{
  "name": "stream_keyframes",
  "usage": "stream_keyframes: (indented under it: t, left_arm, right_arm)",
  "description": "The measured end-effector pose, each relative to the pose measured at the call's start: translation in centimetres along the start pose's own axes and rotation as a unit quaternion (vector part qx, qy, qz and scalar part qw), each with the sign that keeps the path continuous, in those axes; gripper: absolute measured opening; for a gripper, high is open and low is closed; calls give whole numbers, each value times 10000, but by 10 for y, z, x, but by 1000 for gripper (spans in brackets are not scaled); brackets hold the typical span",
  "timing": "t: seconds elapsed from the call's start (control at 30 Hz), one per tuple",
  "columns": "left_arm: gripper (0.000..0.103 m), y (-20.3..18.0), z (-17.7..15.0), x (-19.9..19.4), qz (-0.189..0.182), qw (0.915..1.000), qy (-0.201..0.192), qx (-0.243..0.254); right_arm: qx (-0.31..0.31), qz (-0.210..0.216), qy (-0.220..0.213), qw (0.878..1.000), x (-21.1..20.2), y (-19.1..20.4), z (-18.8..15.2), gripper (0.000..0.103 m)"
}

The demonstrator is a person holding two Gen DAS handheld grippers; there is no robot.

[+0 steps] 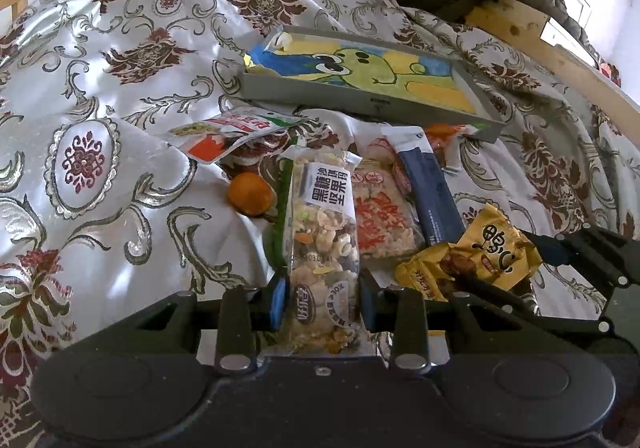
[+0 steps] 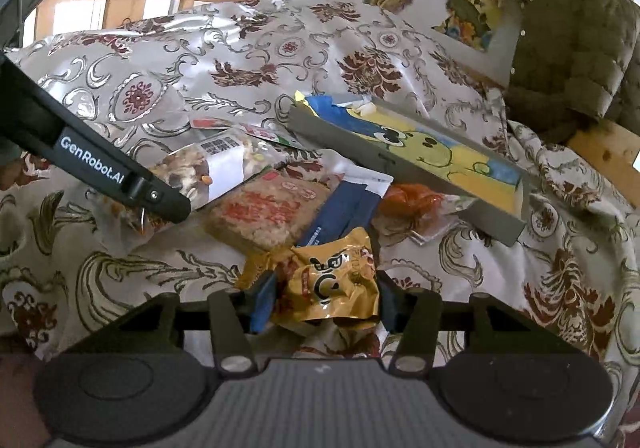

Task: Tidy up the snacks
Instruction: 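Carry both bags into the grey tray and open both tools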

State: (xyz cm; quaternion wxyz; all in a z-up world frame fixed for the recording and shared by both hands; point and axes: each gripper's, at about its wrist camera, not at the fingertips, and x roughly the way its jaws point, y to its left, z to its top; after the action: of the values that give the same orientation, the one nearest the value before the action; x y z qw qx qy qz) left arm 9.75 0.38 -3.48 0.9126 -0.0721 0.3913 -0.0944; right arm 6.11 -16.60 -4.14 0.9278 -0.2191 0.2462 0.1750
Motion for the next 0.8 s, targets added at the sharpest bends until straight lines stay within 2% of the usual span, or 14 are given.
stream_keyframes:
  t: [0.17,0.37,0.6,0.8]
  left_arm:
    - [37,2,1,-3,-28,9999,-79,-92]
    - [37,-4,3,-14,-44,9994,-336,42]
    - [37,-13,9,-24,-182,9984,-526,35]
    - [37,-17,28,-21,-272,9973,-673,86]
  right_arm:
    - [97,113,-22,9999,-3,-6,0,54]
    - [-16,92,-328,9994,-14,-5,2,54]
    - [167,-119,-773,9968,-30,-15,8,54]
    - [503,-357,-1223,9906,-40,-33,12,54]
